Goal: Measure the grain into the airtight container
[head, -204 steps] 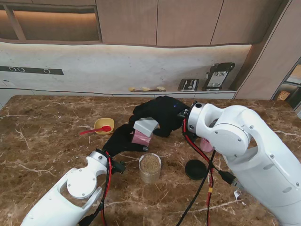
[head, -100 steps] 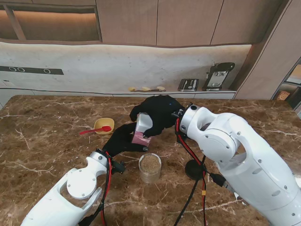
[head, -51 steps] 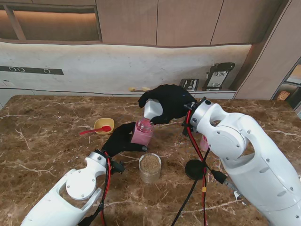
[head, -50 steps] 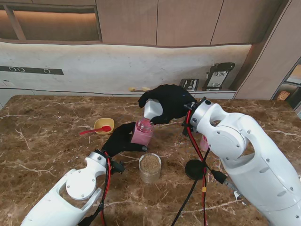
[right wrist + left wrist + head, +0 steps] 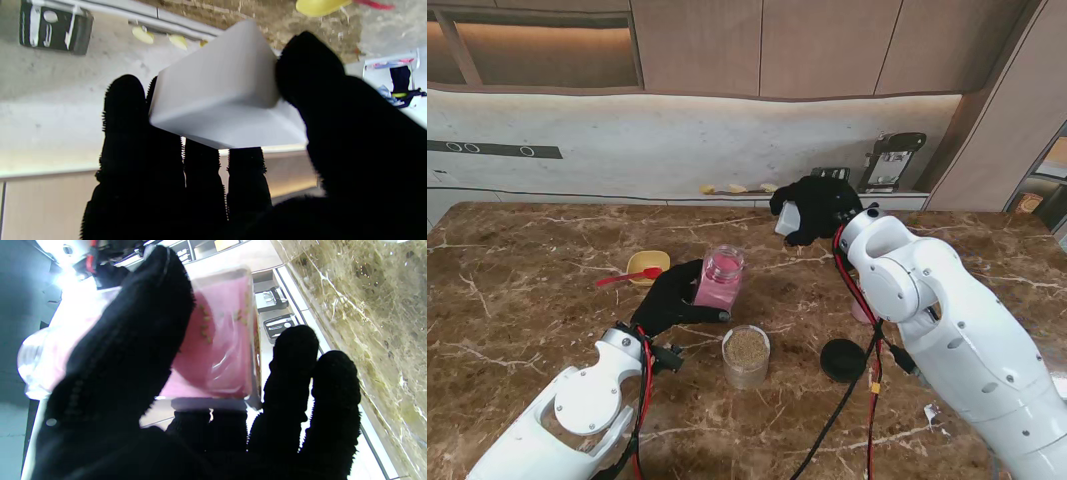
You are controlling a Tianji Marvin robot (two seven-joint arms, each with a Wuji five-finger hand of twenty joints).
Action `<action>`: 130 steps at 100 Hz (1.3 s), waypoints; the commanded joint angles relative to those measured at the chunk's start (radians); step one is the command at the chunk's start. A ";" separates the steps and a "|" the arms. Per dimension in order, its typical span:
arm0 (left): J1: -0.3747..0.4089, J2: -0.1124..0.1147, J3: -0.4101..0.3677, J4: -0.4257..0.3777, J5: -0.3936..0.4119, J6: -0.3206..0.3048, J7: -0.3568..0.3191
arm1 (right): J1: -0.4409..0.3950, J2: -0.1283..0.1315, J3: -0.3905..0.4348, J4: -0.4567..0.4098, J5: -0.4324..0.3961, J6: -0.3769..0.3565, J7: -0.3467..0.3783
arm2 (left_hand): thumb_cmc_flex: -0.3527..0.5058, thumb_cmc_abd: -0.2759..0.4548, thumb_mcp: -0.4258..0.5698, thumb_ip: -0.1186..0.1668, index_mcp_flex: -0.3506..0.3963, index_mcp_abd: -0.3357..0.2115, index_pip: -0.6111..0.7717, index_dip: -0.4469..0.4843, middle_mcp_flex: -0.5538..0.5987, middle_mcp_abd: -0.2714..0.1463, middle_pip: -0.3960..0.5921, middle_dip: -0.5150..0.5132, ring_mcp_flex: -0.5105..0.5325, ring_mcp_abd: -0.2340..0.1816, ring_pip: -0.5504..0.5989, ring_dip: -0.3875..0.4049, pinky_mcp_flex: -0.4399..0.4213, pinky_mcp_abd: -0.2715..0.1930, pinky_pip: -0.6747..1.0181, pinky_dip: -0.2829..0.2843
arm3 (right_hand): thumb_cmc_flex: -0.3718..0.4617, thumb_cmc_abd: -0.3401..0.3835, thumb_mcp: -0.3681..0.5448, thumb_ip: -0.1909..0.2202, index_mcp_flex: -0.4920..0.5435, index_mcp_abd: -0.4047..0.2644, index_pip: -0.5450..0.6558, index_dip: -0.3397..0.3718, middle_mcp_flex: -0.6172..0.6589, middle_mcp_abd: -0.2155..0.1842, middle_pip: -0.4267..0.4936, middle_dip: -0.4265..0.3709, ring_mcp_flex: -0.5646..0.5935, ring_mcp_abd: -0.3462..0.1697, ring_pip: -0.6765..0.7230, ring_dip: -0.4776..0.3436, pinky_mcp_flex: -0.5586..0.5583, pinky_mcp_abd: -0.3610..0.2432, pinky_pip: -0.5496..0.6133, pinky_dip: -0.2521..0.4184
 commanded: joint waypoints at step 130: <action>0.040 0.009 -0.033 -0.033 0.025 -0.022 0.005 | 0.108 0.002 -0.361 0.488 -0.012 0.090 -0.135 | 0.172 0.442 0.367 0.054 0.386 -0.185 0.583 0.090 0.170 -0.076 0.334 0.076 0.024 -0.043 0.037 0.013 0.008 0.005 0.046 0.024 | 0.035 0.125 0.197 0.129 -0.040 0.012 0.012 -0.029 0.001 -0.099 0.069 -0.047 -0.021 -0.129 0.088 -0.046 -0.060 -0.050 -0.042 0.041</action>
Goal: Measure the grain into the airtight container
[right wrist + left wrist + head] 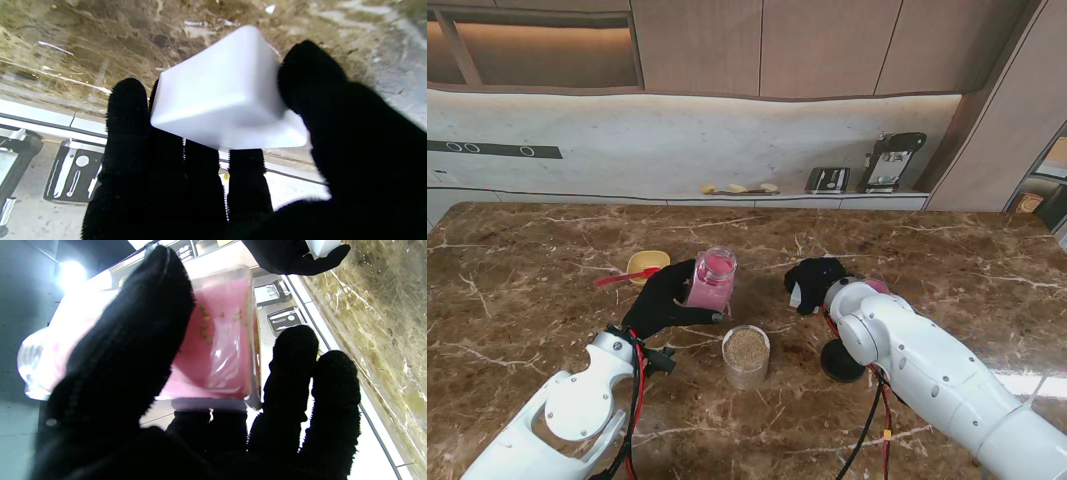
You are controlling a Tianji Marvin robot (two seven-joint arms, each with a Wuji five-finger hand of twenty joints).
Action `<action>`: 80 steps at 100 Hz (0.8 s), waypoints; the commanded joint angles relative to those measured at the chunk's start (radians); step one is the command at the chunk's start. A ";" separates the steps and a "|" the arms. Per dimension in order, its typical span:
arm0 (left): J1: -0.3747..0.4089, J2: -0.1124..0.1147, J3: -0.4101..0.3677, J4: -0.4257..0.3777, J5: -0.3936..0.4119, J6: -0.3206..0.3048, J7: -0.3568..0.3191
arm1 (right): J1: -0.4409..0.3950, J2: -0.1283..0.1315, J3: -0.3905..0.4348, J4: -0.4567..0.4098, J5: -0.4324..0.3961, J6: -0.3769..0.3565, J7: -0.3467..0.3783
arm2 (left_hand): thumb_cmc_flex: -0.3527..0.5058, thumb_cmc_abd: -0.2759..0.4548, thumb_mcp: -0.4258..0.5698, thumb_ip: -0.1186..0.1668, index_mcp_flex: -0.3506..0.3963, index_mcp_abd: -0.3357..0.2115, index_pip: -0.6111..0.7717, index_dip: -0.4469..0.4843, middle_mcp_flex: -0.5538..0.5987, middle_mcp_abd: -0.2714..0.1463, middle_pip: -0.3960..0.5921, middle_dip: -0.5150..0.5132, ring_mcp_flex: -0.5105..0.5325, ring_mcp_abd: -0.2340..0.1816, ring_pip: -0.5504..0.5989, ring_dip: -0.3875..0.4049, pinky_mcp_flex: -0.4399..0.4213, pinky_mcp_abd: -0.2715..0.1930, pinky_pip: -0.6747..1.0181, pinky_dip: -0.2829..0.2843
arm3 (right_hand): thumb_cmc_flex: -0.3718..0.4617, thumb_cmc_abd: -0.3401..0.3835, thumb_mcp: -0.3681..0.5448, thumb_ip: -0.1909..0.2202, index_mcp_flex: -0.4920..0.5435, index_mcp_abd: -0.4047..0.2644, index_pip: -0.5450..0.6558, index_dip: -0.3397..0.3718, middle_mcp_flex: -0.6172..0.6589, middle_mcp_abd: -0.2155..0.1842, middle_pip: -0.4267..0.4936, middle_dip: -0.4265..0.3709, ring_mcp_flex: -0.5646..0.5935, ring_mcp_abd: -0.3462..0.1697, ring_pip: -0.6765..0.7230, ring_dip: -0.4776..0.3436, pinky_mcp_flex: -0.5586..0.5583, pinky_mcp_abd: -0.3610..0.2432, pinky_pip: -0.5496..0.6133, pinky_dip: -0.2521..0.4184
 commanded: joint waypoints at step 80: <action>0.002 0.001 0.014 0.008 -0.002 0.002 -0.001 | -0.031 0.010 -0.023 0.015 -0.020 0.001 0.029 | 0.173 0.445 0.363 0.055 0.383 -0.184 0.584 0.086 0.173 -0.073 0.338 0.082 0.024 -0.040 0.038 0.014 0.006 0.005 0.047 0.024 | -0.148 -0.008 0.075 0.073 -0.278 0.123 -0.133 -0.049 -0.290 -0.072 0.007 -0.067 -0.258 -0.101 0.015 -0.062 -0.228 -0.031 -0.120 0.061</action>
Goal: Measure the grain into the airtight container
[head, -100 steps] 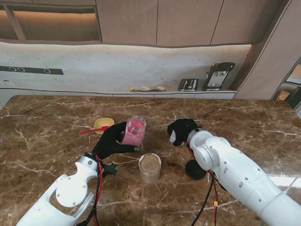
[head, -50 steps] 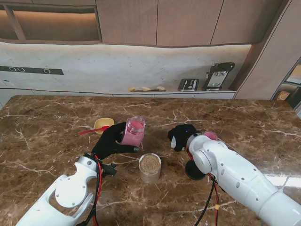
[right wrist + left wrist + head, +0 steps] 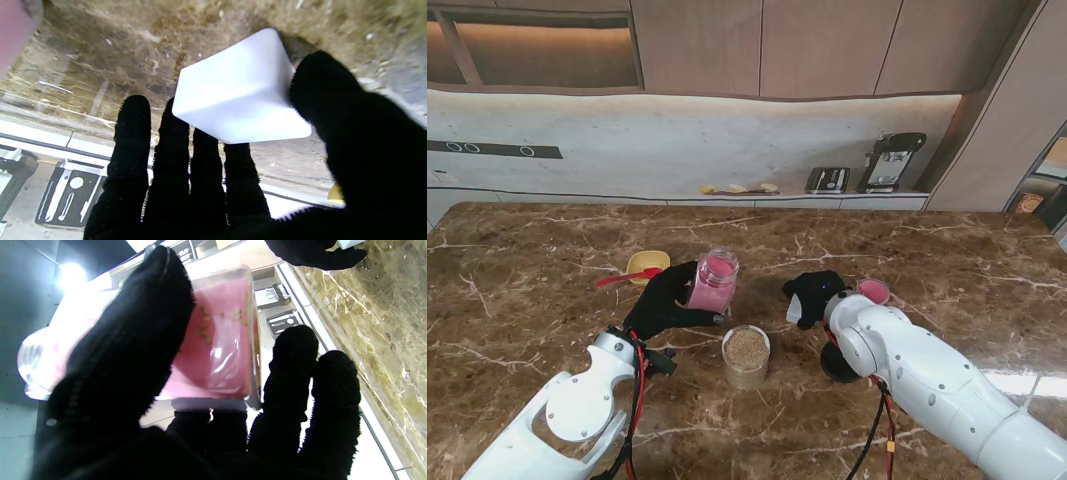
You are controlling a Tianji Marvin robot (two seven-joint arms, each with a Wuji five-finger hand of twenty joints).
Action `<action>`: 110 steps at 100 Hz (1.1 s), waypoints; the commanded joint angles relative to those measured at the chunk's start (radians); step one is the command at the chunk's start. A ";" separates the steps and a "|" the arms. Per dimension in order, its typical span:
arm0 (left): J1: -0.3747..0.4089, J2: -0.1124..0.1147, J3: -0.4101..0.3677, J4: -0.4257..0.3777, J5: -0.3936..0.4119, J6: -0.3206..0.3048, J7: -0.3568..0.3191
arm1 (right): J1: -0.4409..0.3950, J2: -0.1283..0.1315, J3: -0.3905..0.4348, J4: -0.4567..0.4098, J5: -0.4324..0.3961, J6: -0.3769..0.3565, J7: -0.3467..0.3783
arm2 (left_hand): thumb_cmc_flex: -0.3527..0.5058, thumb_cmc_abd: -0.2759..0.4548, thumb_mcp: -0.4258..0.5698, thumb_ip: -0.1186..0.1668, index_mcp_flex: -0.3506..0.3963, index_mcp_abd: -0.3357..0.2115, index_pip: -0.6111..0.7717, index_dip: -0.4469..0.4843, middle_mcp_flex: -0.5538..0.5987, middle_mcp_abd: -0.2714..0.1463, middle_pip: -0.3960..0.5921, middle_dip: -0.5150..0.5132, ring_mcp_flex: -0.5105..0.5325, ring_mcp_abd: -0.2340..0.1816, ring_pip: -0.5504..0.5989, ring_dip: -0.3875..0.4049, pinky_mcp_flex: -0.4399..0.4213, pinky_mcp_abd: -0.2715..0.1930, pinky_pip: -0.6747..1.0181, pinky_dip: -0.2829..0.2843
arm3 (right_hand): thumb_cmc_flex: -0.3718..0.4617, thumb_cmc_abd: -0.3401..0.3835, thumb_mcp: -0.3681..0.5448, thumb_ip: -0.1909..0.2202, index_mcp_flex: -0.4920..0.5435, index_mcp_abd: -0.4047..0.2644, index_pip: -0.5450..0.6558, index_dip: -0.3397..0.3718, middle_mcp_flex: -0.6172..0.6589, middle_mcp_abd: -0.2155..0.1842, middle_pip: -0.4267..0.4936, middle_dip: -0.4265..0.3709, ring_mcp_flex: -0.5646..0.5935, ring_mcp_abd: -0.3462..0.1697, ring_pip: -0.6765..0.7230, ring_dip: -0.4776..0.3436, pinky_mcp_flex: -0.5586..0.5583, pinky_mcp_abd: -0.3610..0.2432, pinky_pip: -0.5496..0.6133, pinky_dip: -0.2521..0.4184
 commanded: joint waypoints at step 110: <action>0.005 -0.004 0.010 0.008 0.010 -0.019 0.020 | -0.446 -0.022 0.585 -0.507 -0.112 -0.006 -0.128 | 0.171 0.443 0.366 0.054 0.386 -0.185 0.585 0.087 0.173 -0.074 0.338 0.082 0.024 -0.039 0.039 0.014 0.007 0.006 0.049 0.025 | -0.154 0.094 -0.085 0.047 -0.089 0.054 -0.096 -0.018 -0.089 0.007 -0.074 -0.043 -0.178 0.009 -0.116 -0.085 -0.229 0.014 -0.229 0.040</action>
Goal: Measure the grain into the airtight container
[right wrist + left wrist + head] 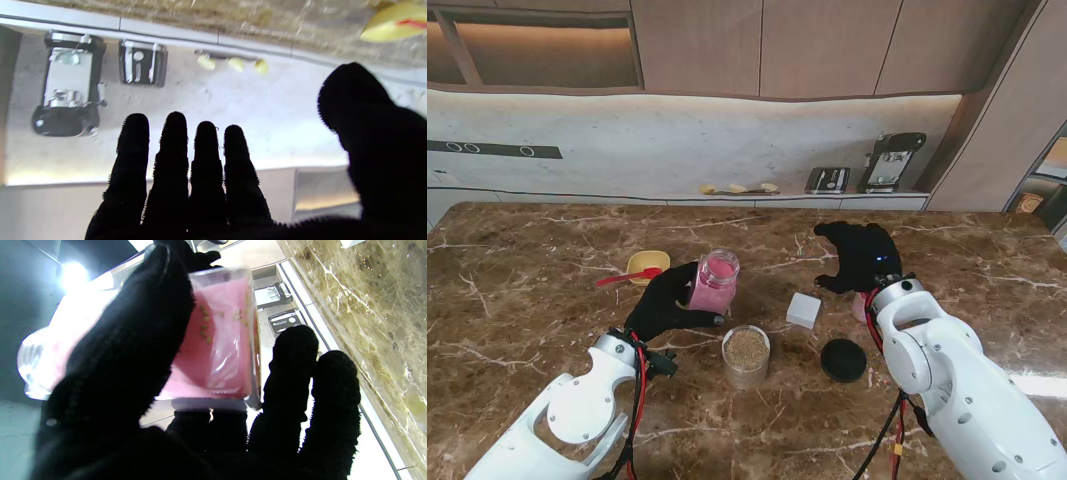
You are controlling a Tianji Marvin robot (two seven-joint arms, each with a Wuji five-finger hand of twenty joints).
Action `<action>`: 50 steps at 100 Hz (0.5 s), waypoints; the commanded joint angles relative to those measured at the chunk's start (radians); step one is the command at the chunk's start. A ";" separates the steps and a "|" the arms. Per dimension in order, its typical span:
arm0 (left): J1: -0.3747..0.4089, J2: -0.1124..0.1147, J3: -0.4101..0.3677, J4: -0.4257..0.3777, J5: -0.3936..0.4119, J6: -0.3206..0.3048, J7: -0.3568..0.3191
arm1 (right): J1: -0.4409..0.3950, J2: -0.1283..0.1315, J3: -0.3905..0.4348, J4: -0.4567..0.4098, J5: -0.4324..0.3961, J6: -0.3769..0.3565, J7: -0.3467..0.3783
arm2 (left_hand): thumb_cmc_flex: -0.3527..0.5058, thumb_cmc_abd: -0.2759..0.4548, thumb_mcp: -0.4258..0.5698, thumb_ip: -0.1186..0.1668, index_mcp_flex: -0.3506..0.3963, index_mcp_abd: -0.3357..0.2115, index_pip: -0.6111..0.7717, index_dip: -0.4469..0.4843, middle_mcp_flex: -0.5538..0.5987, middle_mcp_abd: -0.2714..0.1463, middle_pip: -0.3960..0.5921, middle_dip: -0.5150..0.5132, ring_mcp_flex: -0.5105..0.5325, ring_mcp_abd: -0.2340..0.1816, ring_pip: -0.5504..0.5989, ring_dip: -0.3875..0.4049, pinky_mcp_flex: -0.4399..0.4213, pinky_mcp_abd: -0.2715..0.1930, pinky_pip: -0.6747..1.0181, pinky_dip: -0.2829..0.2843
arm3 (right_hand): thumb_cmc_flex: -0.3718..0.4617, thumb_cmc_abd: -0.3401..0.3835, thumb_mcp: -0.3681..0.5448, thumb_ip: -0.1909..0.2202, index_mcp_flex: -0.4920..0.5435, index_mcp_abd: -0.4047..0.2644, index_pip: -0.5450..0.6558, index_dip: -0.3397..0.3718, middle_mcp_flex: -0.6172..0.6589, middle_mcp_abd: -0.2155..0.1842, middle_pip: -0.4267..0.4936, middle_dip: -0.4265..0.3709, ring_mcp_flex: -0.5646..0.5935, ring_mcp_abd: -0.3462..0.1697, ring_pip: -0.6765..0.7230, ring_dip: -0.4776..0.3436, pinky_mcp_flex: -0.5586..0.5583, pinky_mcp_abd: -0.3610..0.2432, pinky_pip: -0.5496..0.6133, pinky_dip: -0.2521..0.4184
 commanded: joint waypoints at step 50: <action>0.007 -0.004 0.006 0.005 0.006 -0.007 0.010 | -0.126 -0.053 0.148 0.075 0.341 0.253 -0.070 | 0.170 0.443 0.366 0.054 0.385 -0.186 0.584 0.087 0.173 -0.077 0.335 0.083 0.025 -0.039 0.040 0.014 0.007 0.006 0.049 0.025 | -0.069 -0.142 0.095 0.012 -0.300 0.195 -0.349 -0.089 -0.422 0.076 -0.156 -0.013 -0.440 -0.001 -0.097 -0.069 -0.371 -0.015 -0.324 0.144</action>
